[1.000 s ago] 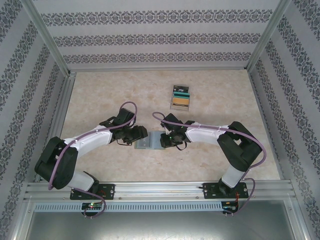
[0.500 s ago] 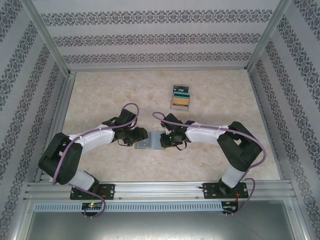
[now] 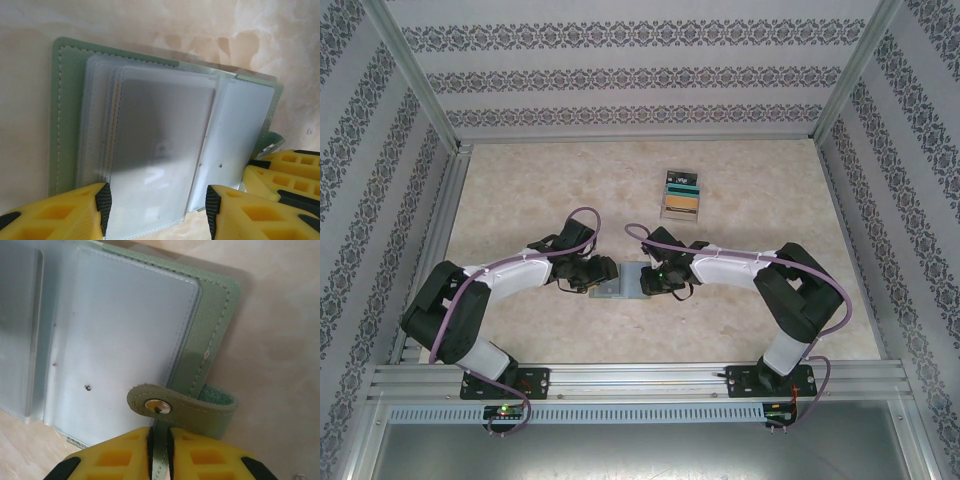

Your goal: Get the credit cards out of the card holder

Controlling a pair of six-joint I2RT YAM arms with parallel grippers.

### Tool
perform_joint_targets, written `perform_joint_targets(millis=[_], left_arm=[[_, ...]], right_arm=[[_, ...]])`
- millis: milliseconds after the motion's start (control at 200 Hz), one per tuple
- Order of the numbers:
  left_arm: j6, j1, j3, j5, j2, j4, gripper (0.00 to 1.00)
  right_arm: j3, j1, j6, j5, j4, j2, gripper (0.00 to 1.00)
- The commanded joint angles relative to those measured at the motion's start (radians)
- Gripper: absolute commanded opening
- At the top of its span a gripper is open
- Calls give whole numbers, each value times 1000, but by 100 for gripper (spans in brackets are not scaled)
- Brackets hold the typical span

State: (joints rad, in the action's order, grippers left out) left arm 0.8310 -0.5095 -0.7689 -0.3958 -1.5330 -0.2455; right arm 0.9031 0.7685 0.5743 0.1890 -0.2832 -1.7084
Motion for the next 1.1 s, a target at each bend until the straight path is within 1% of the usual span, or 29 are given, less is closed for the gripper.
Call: perform_joint_targets(millis=[0, 115, 435, 824, 954, 1009, 1044, 1094], left_arm=[[-16, -9, 9, 25, 5, -17, 55], [-22, -10, 7, 51, 28, -36, 55], [-20, -11, 13, 31, -13, -14, 55], [1, -20, 24, -73, -56, 86, 55], [-1, -20, 21, -81, -48, 90, 60], [-4, -21, 20, -81, -46, 87, 63], [-5, -21, 18, -82, -46, 86, 66], [-6, -21, 17, -82, -47, 84, 75]], right_arm=[[0, 20, 13, 7, -25, -42, 20], [0, 20, 15, 7, -26, -42, 20], [5, 23, 15, 7, -30, -45, 20], [16, 31, 19, 17, -26, -71, 20], [15, 32, 19, 15, -29, -71, 21], [15, 32, 19, 13, -28, -71, 22], [17, 32, 19, 13, -30, -72, 22], [17, 31, 19, 13, -31, -72, 23]])
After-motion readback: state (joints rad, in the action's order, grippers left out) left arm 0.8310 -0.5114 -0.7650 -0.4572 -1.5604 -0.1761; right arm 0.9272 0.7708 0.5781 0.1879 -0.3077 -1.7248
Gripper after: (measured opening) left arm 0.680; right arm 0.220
